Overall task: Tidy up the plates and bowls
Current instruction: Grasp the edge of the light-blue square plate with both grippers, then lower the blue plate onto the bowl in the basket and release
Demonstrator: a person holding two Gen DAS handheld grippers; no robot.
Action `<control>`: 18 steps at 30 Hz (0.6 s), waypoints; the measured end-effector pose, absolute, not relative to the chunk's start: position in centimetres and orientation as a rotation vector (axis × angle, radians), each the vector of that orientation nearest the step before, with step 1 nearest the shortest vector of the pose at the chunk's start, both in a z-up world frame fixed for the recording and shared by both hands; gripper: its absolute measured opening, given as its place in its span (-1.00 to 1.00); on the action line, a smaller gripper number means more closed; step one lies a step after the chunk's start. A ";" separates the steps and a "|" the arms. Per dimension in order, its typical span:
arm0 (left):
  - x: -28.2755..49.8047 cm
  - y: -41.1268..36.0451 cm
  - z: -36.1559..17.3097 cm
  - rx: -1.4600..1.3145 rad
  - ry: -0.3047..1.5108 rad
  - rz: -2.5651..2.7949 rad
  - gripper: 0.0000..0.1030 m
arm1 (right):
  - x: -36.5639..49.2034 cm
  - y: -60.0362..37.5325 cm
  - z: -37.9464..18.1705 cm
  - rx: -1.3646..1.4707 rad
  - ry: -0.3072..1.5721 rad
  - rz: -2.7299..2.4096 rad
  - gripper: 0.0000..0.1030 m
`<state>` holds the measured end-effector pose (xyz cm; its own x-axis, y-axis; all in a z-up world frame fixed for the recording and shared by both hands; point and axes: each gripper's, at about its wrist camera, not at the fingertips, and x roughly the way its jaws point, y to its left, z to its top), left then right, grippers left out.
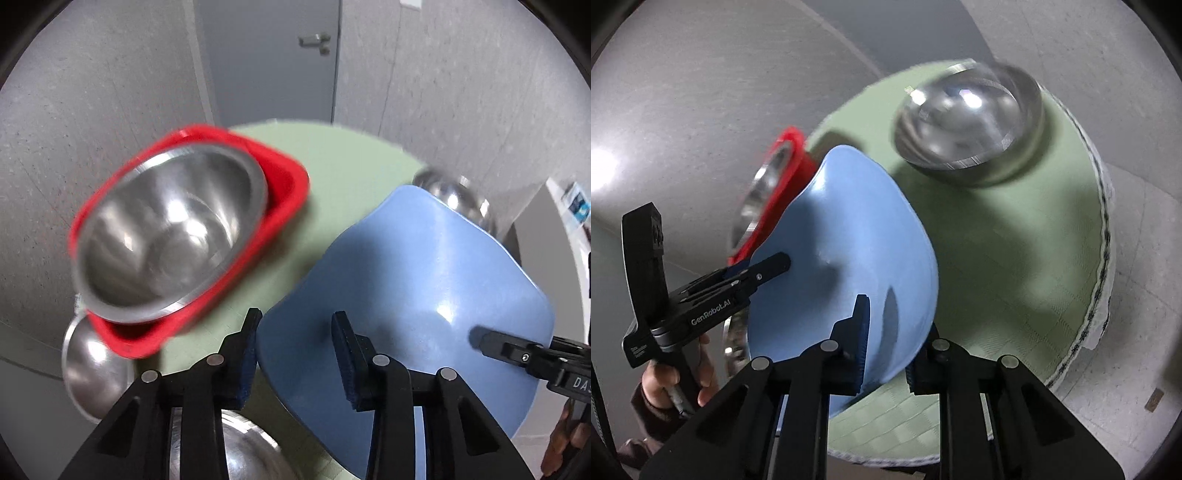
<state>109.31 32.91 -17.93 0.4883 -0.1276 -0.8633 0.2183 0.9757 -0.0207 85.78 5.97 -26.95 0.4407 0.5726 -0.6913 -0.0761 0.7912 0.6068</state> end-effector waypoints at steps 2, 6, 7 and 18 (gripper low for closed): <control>109.4 34.1 -16.3 0.061 1.007 -0.210 -0.33 | 85.8 6.0 -25.4 0.542 1.025 0.461 -0.68; 110.4 37.1 -13.2 0.014 0.938 -0.166 -0.33 | 87.5 7.5 -22.0 0.512 0.978 0.516 -0.68; 110.7 38.0 -12.8 0.007 0.926 -0.145 -0.33 | 88.2 8.1 -21.3 0.499 0.967 0.525 -0.68; 116.7 47.1 -14.8 -0.129 0.979 0.016 -0.32 | 98.3 18.3 -18.5 0.344 0.972 0.626 -0.68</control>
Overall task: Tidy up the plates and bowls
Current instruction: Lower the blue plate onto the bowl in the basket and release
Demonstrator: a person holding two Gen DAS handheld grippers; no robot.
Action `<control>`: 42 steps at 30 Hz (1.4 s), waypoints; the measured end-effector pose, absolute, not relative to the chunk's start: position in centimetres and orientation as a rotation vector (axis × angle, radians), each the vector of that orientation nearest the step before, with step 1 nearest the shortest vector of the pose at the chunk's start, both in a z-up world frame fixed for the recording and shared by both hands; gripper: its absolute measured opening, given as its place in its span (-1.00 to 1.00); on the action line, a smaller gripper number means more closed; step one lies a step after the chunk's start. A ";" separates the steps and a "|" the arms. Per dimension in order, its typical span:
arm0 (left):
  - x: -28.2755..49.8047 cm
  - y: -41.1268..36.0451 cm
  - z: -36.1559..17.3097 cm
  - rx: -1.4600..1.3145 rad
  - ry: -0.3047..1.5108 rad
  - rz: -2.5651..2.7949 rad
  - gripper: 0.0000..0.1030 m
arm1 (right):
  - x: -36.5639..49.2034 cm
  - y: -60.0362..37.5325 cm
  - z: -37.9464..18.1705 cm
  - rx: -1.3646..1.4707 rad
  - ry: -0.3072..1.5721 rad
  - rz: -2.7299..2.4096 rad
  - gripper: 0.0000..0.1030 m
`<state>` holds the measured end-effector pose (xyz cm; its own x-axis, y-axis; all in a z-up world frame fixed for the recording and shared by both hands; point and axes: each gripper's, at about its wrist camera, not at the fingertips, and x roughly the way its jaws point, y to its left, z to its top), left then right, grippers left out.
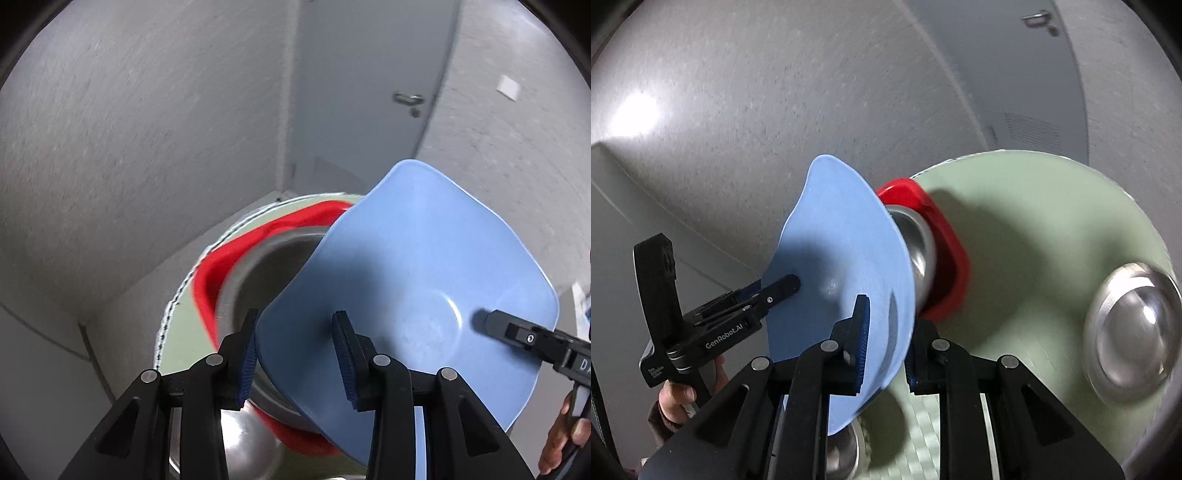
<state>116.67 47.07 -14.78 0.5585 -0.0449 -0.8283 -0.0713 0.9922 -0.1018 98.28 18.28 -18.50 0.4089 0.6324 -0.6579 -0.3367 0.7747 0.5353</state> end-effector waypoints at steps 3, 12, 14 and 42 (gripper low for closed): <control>118.3 48.9 -16.0 -0.145 1.009 0.053 -0.31 | 100.1 20.1 -20.0 0.312 1.018 0.637 -0.68; 122.2 49.8 -18.7 -0.157 1.075 0.104 -0.34 | 104.1 24.8 -24.2 0.224 1.138 0.616 -0.68; 122.7 49.7 -18.8 -0.143 1.068 0.103 -0.34 | 104.4 25.0 -24.8 0.221 1.157 0.605 -0.67; 110.9 50.1 -17.0 -0.168 0.955 0.125 0.27 | 100.4 21.8 -20.9 0.195 1.035 0.492 0.49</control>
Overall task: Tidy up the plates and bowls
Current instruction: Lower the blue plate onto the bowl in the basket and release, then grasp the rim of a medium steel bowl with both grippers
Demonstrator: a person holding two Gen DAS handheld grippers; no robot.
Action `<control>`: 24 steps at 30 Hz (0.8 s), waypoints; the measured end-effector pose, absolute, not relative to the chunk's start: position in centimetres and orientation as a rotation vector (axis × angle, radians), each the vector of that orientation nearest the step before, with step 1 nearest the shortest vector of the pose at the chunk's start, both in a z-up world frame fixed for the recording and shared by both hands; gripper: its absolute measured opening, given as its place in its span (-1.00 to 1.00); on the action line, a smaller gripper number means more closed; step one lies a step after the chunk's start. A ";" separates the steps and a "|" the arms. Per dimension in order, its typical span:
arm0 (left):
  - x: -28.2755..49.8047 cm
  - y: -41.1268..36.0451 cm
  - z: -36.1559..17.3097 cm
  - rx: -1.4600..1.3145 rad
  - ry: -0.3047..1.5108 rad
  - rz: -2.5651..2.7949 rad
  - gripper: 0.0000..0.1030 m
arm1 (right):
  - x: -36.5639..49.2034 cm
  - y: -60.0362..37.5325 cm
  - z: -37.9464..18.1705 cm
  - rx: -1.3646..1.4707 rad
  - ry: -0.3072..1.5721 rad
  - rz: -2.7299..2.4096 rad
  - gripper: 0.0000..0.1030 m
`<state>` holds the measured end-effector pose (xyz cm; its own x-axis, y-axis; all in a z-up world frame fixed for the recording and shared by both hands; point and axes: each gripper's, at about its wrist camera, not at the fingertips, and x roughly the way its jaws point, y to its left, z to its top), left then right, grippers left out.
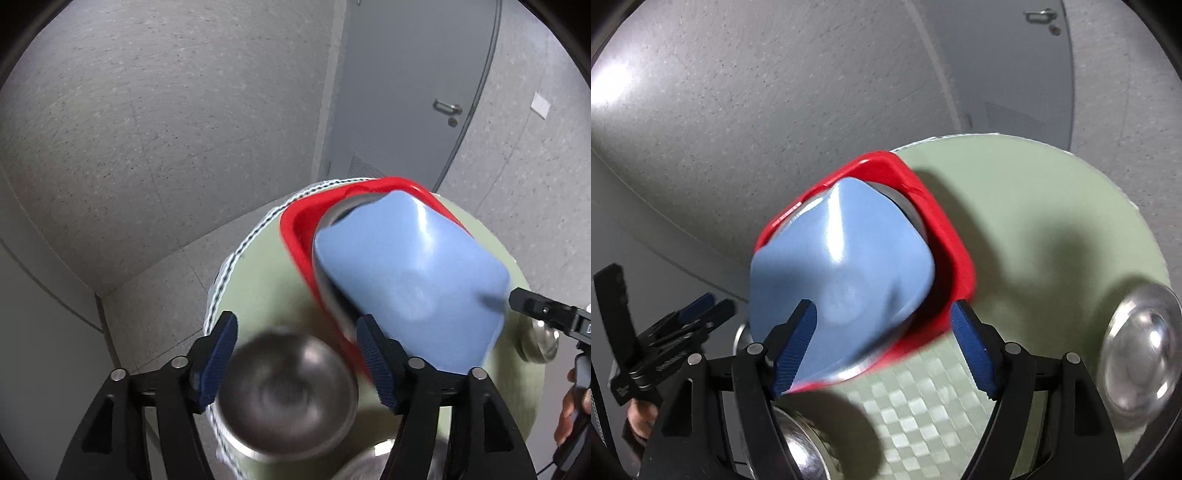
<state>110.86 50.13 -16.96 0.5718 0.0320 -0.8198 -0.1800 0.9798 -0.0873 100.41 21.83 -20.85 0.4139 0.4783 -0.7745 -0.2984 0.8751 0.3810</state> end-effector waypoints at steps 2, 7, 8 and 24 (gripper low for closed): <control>108.2 50.1 -17.2 -0.166 0.945 0.139 0.28 | 98.4 21.4 -20.9 0.188 1.018 0.484 0.49; 103.6 48.9 -18.3 -0.140 0.971 0.124 0.28 | 94.2 22.0 -22.3 0.124 1.009 0.525 0.49; 103.0 48.2 -18.3 -0.142 0.972 0.112 0.28 | 93.1 22.0 -22.8 0.118 1.014 0.534 0.49; 106.5 28.7 -14.8 -0.087 0.952 -0.128 0.39 | 94.2 5.0 -21.1 0.177 0.889 0.204 0.49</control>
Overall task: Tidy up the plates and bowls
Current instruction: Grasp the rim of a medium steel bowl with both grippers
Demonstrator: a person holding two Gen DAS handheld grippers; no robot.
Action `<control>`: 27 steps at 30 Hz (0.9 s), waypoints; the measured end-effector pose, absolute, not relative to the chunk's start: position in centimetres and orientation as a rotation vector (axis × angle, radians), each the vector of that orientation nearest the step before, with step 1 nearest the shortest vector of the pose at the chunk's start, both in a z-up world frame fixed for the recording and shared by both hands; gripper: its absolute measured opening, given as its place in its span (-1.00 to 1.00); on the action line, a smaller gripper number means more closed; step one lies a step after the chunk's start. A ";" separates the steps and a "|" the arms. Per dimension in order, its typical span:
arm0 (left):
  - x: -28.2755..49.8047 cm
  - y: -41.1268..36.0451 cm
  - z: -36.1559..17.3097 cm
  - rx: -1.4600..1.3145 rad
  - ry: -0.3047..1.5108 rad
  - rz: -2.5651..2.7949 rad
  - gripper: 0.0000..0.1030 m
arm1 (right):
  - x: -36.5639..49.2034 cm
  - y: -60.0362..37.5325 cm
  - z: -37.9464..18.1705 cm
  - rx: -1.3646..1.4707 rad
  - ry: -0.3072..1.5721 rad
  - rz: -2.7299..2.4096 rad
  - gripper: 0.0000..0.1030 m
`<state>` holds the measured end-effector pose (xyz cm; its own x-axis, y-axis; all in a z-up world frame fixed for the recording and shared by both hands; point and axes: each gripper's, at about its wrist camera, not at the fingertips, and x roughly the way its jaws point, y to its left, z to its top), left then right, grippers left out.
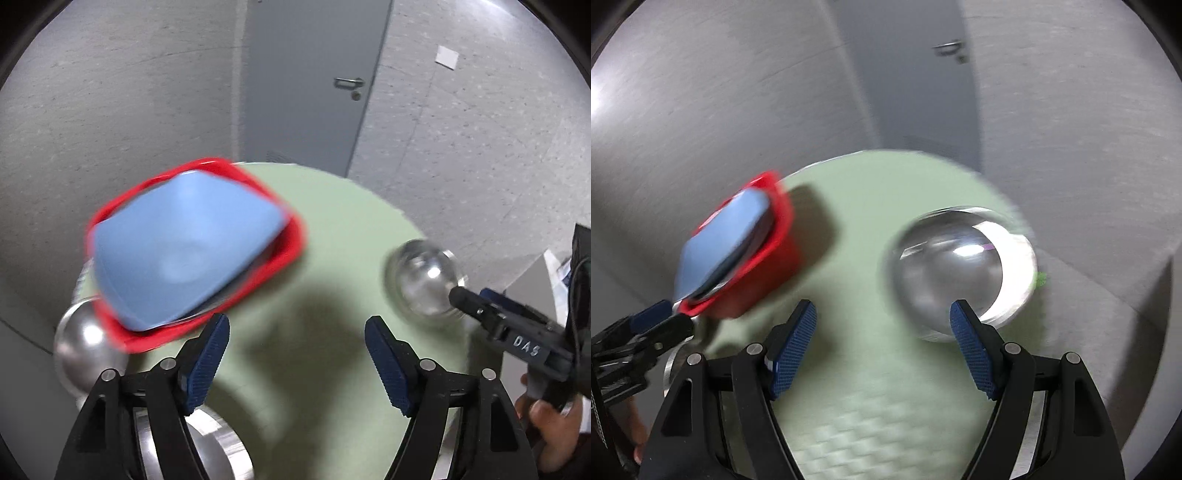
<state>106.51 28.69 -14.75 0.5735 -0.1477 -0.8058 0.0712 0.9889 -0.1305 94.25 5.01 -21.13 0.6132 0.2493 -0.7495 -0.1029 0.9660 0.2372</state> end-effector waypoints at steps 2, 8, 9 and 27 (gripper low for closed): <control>108.4 26.7 -15.6 -0.083 0.973 -0.125 0.39 | 95.2 2.4 -21.4 0.179 0.889 0.163 0.49; 114.2 21.5 -20.9 -0.100 1.080 -0.086 0.35 | 100.0 -3.4 -23.7 0.201 0.960 0.177 0.49; 115.2 21.0 -21.4 -0.095 1.098 -0.079 0.28 | 100.7 -3.5 -24.3 0.196 0.979 0.194 0.47; 110.6 27.5 -17.5 -0.122 1.032 -0.092 -0.77 | 101.5 0.6 -24.5 0.278 1.066 0.497 -0.63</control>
<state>110.56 27.47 -17.52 0.5104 -0.1336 -0.8495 0.0190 0.9894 -0.1442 101.52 0.57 -24.49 0.3885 0.5157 -0.7636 -0.2539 0.8565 0.4493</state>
